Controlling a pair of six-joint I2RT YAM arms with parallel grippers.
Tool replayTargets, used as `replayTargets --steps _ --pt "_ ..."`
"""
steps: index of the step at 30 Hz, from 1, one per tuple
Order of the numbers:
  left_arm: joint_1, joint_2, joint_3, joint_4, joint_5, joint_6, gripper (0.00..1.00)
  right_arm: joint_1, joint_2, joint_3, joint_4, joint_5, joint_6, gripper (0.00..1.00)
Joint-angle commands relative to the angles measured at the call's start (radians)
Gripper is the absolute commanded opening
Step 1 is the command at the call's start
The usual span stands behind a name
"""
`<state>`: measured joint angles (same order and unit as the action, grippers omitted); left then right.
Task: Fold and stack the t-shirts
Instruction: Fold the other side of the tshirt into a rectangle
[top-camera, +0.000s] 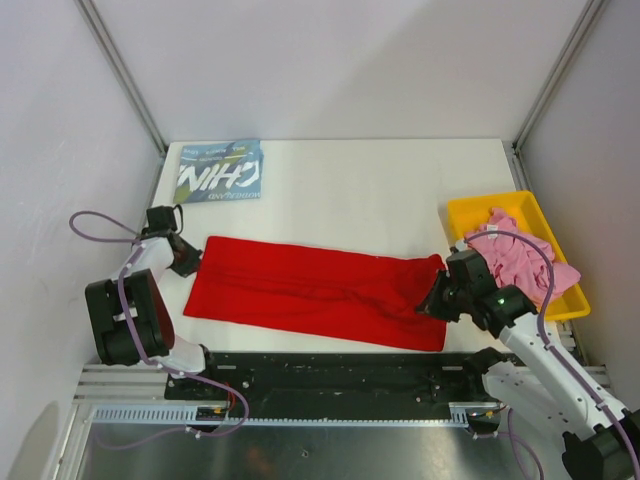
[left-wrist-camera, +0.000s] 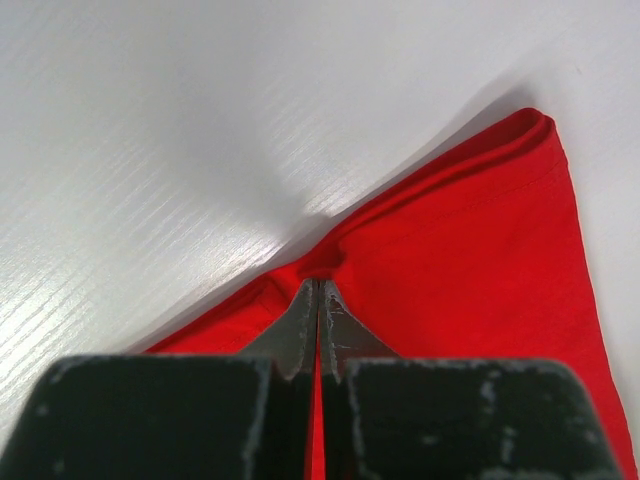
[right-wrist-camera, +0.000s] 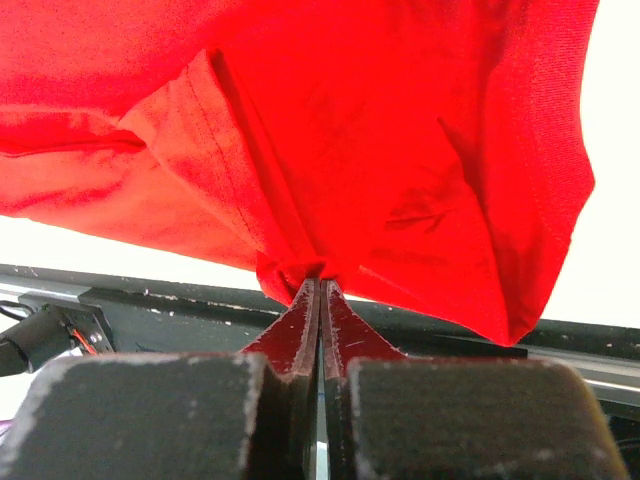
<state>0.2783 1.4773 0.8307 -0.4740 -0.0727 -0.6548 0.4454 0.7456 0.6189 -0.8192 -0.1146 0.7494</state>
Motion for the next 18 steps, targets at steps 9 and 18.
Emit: replayTargets --steps 9,18 --pt "0.011 0.017 0.034 0.008 0.005 0.010 0.00 0.076 0.021 -0.049 0.062 -0.022 0.039 0.01" --pt "0.011 0.024 0.032 0.009 0.009 0.009 0.00 0.095 0.046 -0.047 0.117 -0.052 0.056 0.01"
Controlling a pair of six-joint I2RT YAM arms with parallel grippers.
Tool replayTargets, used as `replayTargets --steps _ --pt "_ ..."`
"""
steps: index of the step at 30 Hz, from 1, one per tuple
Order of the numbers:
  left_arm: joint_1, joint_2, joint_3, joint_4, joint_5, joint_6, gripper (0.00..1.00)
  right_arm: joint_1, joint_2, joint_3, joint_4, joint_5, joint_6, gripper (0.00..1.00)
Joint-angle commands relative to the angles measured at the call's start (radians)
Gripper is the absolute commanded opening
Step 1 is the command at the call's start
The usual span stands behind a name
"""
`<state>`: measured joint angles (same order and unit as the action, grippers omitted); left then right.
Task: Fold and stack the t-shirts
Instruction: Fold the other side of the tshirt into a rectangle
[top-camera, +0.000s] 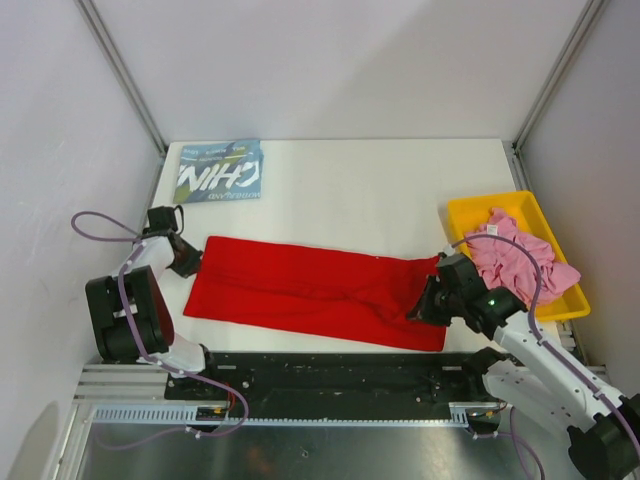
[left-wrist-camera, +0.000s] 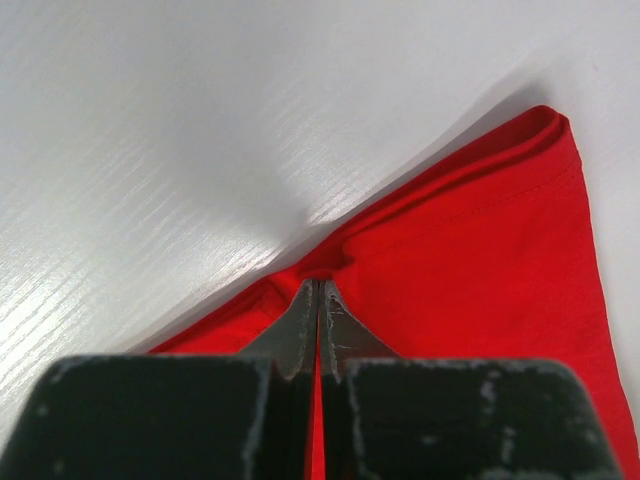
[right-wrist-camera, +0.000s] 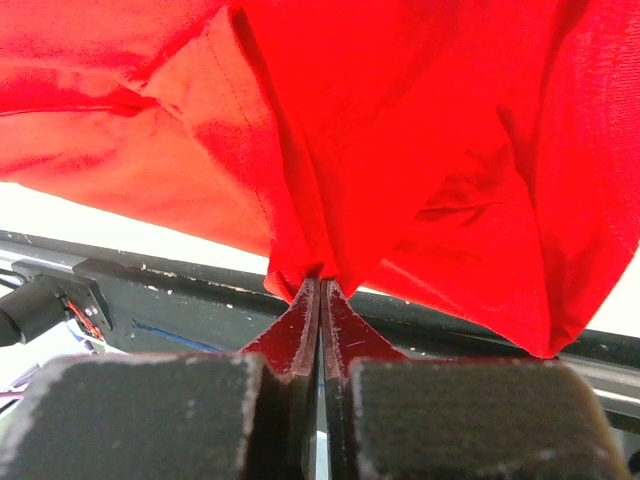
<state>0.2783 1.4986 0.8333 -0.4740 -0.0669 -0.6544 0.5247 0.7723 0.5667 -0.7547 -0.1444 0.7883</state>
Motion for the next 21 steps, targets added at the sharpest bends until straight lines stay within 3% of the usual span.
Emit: replayTargets --steps 1,16,19,21 --pt "0.011 0.004 0.030 0.008 0.005 0.008 0.00 0.018 0.026 0.007 0.059 -0.023 0.019 0.01" --pt "0.010 0.002 0.026 0.008 0.003 0.007 0.00 0.094 0.090 0.006 0.094 0.027 0.056 0.04" --pt "0.011 0.003 0.028 0.008 0.006 0.009 0.04 0.098 0.094 0.004 0.042 0.073 0.049 0.15" --pt "0.011 -0.001 0.032 0.008 0.008 0.013 0.21 0.094 0.073 0.009 0.001 0.110 0.046 0.32"
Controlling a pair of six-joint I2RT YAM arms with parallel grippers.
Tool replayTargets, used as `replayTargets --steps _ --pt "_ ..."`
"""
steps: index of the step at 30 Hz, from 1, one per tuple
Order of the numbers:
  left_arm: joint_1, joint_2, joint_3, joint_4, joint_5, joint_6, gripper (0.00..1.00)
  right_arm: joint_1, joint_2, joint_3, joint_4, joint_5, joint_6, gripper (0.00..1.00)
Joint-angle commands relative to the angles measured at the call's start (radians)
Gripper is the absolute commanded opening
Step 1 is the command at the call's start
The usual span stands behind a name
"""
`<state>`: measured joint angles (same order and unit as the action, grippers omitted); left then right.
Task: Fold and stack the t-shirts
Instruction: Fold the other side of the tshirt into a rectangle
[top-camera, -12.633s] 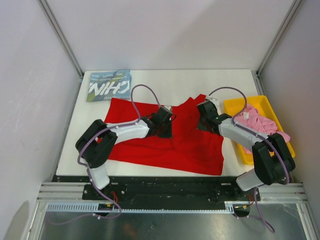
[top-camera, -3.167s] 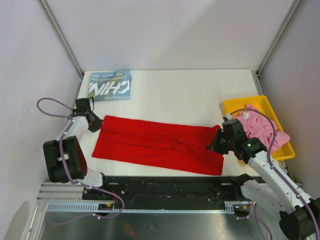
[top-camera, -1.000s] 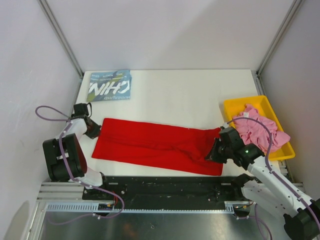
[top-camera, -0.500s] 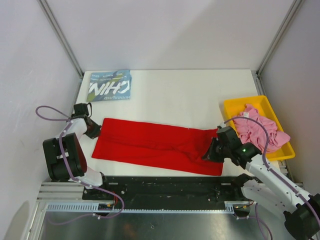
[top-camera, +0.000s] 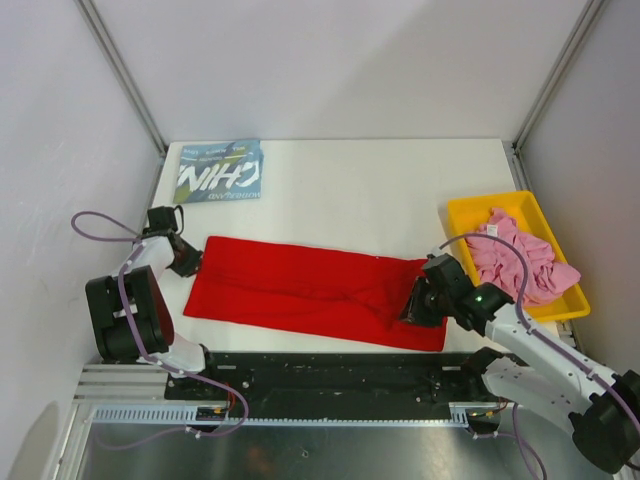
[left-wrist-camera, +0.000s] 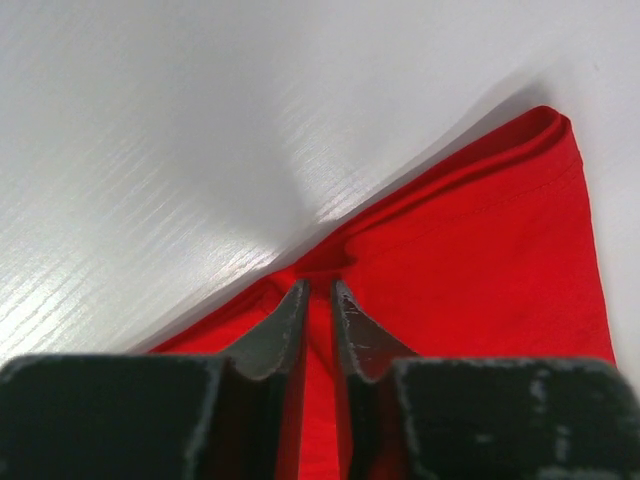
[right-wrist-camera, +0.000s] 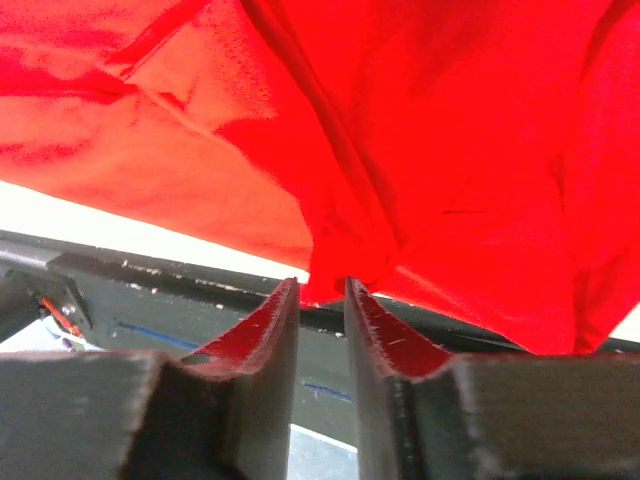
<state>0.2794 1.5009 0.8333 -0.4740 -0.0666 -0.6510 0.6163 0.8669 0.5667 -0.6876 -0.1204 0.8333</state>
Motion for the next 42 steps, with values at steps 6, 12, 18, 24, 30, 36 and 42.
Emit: replayTargets --steps 6,12,18,24,30,36,42 --pt "0.008 -0.051 0.057 0.008 0.012 0.034 0.67 -0.076 -0.101 0.111 -0.099 0.118 -0.056 0.60" --pt "-0.036 -0.109 0.102 0.007 -0.005 0.098 0.70 -0.068 0.154 0.146 0.148 0.109 -0.114 0.56" --pt "-0.189 -0.100 0.153 -0.003 0.032 0.177 0.68 -0.061 0.381 0.201 0.314 0.105 -0.172 0.55" --pt "-0.317 -0.058 0.180 -0.006 0.055 0.183 0.67 -0.056 0.495 0.214 0.370 0.091 -0.192 0.55" --pt "-0.421 0.007 0.222 -0.007 0.140 0.209 0.65 -0.006 0.534 0.214 0.390 0.079 -0.168 0.46" --pt "-0.493 0.054 0.242 -0.007 0.183 0.201 0.64 0.038 0.548 0.214 0.398 0.066 -0.142 0.21" --pt "-0.559 0.099 0.269 -0.008 0.265 0.225 0.63 0.080 0.541 0.226 0.404 0.051 -0.134 0.09"
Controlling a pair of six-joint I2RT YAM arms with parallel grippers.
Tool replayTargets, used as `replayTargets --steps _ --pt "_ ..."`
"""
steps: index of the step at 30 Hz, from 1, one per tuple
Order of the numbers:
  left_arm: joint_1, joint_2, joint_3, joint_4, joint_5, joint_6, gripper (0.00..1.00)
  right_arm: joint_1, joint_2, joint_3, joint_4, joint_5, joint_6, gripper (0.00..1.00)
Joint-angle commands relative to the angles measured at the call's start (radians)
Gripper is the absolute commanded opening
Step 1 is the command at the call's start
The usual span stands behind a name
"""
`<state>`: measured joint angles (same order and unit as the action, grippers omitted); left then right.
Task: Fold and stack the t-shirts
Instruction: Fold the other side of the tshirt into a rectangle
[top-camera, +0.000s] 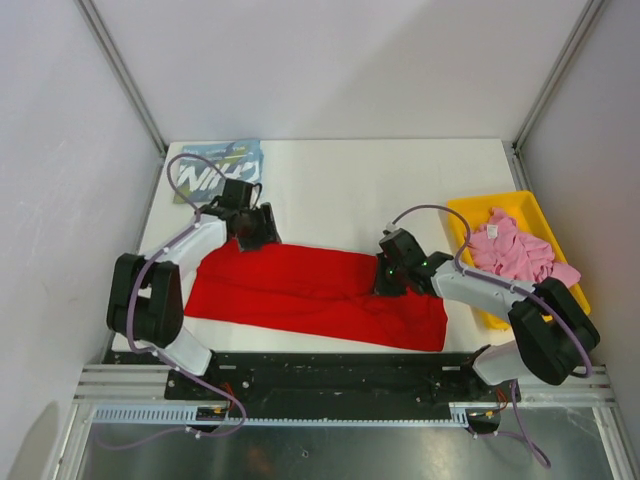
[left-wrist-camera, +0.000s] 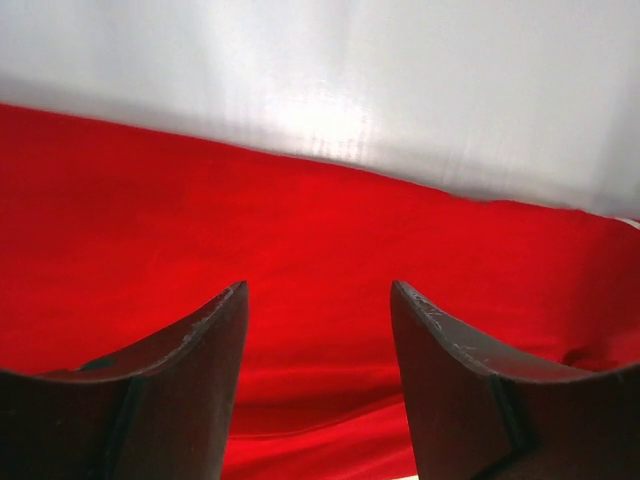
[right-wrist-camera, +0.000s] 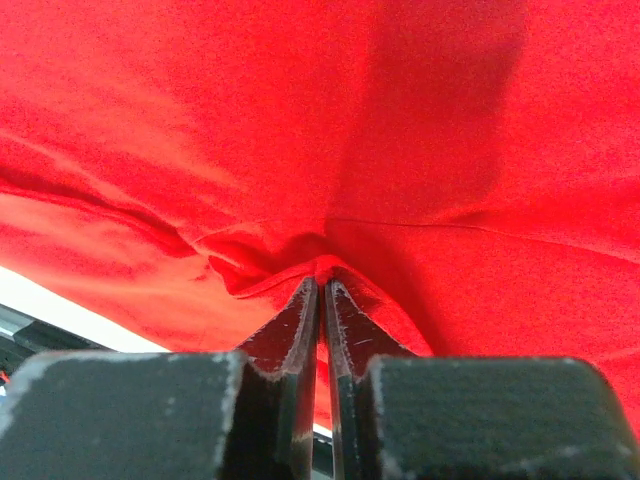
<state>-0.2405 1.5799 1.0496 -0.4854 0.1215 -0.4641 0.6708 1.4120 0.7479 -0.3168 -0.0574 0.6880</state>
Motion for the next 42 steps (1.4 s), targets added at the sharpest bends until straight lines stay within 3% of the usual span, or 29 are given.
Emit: replayTargets --steps 1,6,11,20,23,28,31,37,42 --pt "-0.053 0.030 0.056 0.004 0.090 0.039 0.63 0.031 0.001 0.046 0.039 -0.020 0.008 0.09" --pt "-0.105 0.069 0.065 0.002 0.112 0.039 0.62 0.069 0.034 0.055 0.050 -0.054 -0.002 0.07" --pt "-0.145 0.090 0.072 0.004 0.140 0.045 0.62 0.104 0.040 0.056 0.052 -0.053 -0.006 0.13" --pt "-0.238 0.140 0.102 0.005 0.242 0.081 0.61 0.112 -0.038 0.092 -0.064 -0.019 -0.077 0.52" --pt "-0.273 0.149 0.113 0.005 0.266 0.089 0.60 0.101 -0.122 0.099 -0.153 0.039 -0.063 0.59" --pt "-0.350 0.156 0.135 0.004 0.293 0.099 0.58 0.068 -0.304 0.073 -0.353 0.207 0.038 0.60" --pt "-0.403 0.170 0.160 0.005 0.301 0.102 0.54 0.058 -0.431 0.021 -0.434 0.245 0.111 0.55" --pt "-0.524 0.235 0.247 0.004 0.311 0.100 0.49 0.060 -0.591 -0.113 -0.518 0.206 0.246 0.39" --pt "-0.601 0.301 0.314 0.004 0.327 0.095 0.47 0.085 -0.633 -0.175 -0.538 0.182 0.310 0.37"
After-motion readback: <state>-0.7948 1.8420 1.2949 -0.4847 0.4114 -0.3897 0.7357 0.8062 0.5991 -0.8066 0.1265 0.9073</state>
